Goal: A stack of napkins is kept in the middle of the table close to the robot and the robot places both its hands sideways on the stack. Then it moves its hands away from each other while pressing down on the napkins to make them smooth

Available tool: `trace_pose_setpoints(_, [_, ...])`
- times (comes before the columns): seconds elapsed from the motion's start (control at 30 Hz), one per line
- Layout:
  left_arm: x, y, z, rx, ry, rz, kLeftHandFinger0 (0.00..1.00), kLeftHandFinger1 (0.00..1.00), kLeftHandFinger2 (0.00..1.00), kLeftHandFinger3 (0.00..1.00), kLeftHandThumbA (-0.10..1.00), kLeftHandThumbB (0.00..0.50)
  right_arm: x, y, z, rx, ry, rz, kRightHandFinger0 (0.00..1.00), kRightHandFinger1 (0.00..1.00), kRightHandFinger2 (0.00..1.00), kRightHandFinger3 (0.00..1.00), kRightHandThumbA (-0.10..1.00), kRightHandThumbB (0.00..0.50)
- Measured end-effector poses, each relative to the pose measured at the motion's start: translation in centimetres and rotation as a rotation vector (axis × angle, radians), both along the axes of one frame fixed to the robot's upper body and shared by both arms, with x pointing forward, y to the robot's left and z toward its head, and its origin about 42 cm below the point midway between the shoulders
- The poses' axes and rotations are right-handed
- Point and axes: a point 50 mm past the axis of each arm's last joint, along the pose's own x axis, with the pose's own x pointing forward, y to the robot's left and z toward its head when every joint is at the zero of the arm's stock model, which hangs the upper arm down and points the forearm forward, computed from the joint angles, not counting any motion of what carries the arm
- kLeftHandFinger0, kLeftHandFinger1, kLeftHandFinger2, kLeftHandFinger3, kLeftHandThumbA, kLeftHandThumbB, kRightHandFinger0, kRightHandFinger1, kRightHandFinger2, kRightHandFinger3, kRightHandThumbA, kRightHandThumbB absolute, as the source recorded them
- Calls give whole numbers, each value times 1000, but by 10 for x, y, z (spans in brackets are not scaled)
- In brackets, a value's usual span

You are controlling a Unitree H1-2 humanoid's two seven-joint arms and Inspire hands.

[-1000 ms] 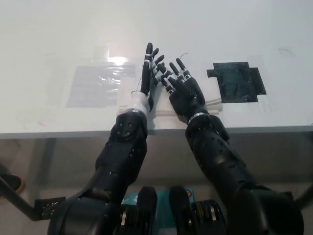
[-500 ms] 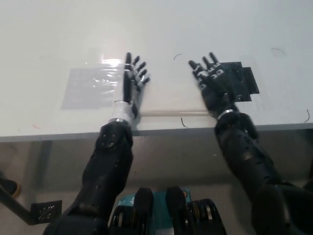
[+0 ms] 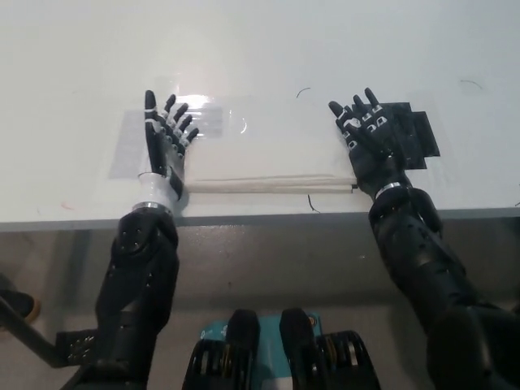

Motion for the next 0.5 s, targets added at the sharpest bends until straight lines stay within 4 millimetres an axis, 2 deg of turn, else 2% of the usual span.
trace_pose_setpoints(0.1, [-1, 13, 4, 9, -14, 3, 1000, 1000, 1000, 1000, 1000, 246, -1, -5, -2, 2, -6, -7, 1000, 1000, 1000, 1000, 1000, 194])
trace_pose_setpoints(0.13, [-2, 16, 5, 12, -18, 4, 1000, 1000, 1000, 1000, 1000, 259, -1, -6, -2, 2, -7, -10, 1000, 1000, 1000, 1000, 1000, 185])
trace_pose_setpoints(0.2, [-4, 27, 8, 26, -31, 9, 1000, 1000, 1000, 1000, 1000, 281, -2, -13, -3, -3, -25, -21, 1000, 1000, 1000, 1000, 1000, 211])
trace_pose_setpoints(0.23, [-8, 37, 11, 43, -49, 17, 1000, 1000, 1000, 1000, 1000, 316, -5, -21, -4, -11, -51, -33, 1000, 1000, 1000, 1000, 1000, 216])
trace_pose_setpoints(0.27, [-11, 44, 14, 54, -66, 23, 1000, 1000, 1000, 1000, 1000, 393, -7, -27, -5, -21, -72, -46, 1000, 1000, 1000, 1000, 1000, 336])
trace_pose_setpoints(0.3, [-13, 48, 16, 60, -74, 27, 1000, 1000, 1000, 1000, 1000, 334, -10, -32, -5, -29, -87, -56, 1000, 1000, 1000, 1000, 1000, 228])
trace_pose_setpoints(0.33, [-16, 54, 18, 69, -87, 33, 1000, 1000, 1000, 1000, 1000, 303, -13, -38, -7, -40, -105, -67, 1000, 1000, 1000, 1000, 1000, 222])
trace_pose_setpoints(0.37, [-21, 60, 17, 76, -92, 38, 1000, 1000, 1000, 1000, 1000, 272, -18, -44, -8, -54, -125, -78, 1000, 1000, 1000, 1000, 1000, 229])
trace_pose_setpoints(0.4, [-24, 63, 16, 81, -92, 42, 1000, 1000, 1000, 1000, 1000, 242, -23, -48, -9, -65, -139, -87, 1000, 1000, 1000, 1000, 1000, 293])
trace_pose_setpoints(0.43, [-27, 64, 15, 83, -95, 43, 1000, 1000, 1000, 1000, 1000, 217, -26, -51, -10, -72, -149, -93, 1000, 1000, 1000, 1000, 1000, 302])
trace_pose_setpoints(0.5, [-35, 67, 11, 89, -97, 47, 1000, 1000, 1000, 1000, 1000, 203, -36, -59, -13, -89, -172, -109, 1000, 1000, 1000, 1000, 1000, 349])
